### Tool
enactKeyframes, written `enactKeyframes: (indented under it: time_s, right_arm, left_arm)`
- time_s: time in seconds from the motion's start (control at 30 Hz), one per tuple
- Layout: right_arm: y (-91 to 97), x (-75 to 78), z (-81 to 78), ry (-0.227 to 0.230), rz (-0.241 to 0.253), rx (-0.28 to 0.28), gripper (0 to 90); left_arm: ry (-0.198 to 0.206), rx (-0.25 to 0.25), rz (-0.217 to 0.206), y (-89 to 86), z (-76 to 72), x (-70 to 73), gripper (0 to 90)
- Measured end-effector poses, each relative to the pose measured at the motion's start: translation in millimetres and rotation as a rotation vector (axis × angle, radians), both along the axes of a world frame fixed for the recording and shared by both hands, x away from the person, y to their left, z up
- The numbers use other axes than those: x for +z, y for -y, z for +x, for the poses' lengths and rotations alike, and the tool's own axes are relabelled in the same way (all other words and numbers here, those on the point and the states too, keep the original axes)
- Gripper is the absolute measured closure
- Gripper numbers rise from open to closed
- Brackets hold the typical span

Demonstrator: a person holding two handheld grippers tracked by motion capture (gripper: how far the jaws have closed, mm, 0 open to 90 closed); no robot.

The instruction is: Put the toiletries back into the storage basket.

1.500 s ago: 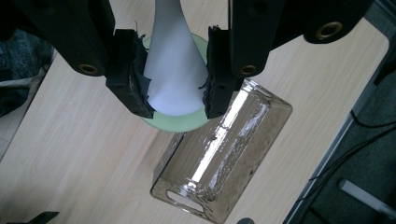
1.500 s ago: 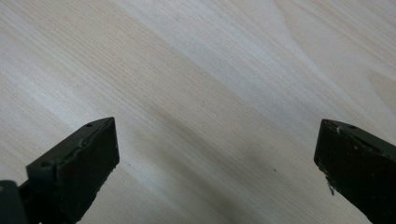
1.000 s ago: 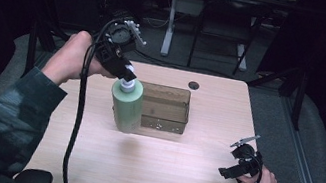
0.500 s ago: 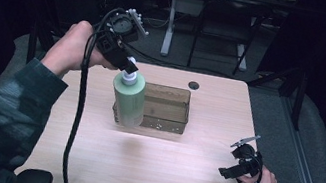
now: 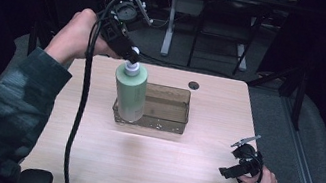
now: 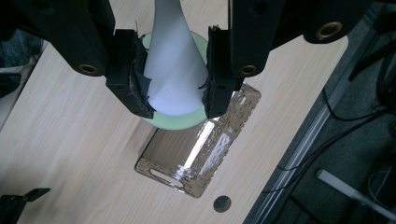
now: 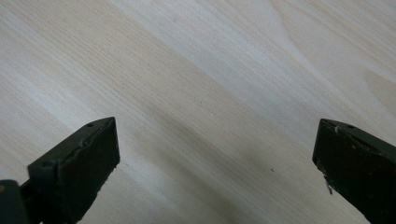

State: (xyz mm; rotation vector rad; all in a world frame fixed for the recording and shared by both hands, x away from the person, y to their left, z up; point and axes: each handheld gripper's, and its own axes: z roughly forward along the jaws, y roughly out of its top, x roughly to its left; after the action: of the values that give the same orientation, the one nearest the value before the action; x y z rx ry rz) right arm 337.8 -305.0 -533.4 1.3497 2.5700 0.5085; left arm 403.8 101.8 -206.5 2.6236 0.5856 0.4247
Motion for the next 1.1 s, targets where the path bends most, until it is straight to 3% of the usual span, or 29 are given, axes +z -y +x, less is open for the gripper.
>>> enactKeyframes:
  time_s: [1.1]
  right_arm:
    - [-0.8,0.8,-0.3,0.003,0.001,0.000,0.7]
  left_arm:
    - [0.012,0.096,0.008,0.4,47.5,16.0,63.5]
